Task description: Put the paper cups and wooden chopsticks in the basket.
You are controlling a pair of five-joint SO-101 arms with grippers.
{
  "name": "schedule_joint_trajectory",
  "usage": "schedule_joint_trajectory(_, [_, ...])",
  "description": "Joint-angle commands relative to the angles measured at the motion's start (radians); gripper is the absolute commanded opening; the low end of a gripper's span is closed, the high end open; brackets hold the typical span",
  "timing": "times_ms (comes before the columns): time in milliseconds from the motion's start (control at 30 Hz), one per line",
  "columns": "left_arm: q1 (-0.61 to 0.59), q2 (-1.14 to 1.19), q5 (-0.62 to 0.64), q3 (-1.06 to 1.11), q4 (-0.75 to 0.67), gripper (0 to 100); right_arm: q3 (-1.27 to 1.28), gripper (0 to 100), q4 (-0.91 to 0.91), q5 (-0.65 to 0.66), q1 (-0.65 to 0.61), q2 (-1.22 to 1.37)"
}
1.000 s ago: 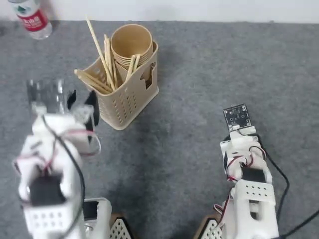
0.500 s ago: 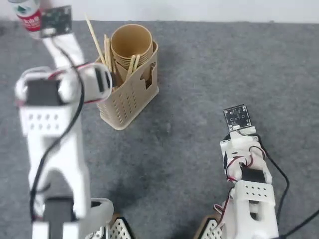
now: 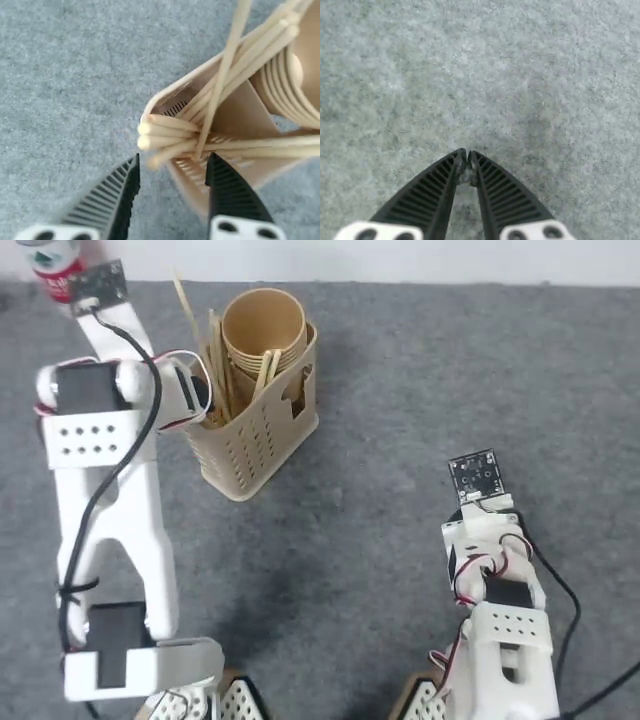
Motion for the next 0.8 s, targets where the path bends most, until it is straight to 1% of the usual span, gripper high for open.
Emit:
schedule_joint_trajectory(0, [-0.009,0.02,0.011,0.094,-0.137,20,-0.006,1.6,-0.022,-0.002,0.012,-0.022])
schedule_joint_trajectory(67, [-0.009,0.052,0.011,0.136,-0.17,19,-0.006,1.6,-0.022,-0.002,0.012,-0.022])
schedule_joint_trajectory(133, [-0.003,0.087,0.008,0.14,-0.17,17,-0.006,1.6,-0.022,-0.002,0.012,-0.022])
schedule_joint_trajectory(233, [0.006,0.118,0.0,0.133,-0.176,9,-0.006,1.6,-0.022,-0.002,0.012,-0.022])
schedule_joint_trajectory(300, [0.009,0.124,-0.066,0.12,-0.176,1,-0.006,1.6,-0.022,-0.002,0.012,-0.022])
schedule_joint_trajectory(400, [0.021,0.112,-0.172,0.102,-0.172,1,-0.006,1.6,-0.022,-0.002,0.012,-0.022])
schedule_joint_trajectory(633, [0.026,0.114,-0.333,-0.065,-0.107,1,-0.006,1.6,-0.022,-0.002,0.012,-0.022])
schedule_joint_trajectory(767, [0.054,0.115,-0.446,-0.116,-0.038,1,-0.006,1.6,-0.022,-0.002,0.012,-0.022])
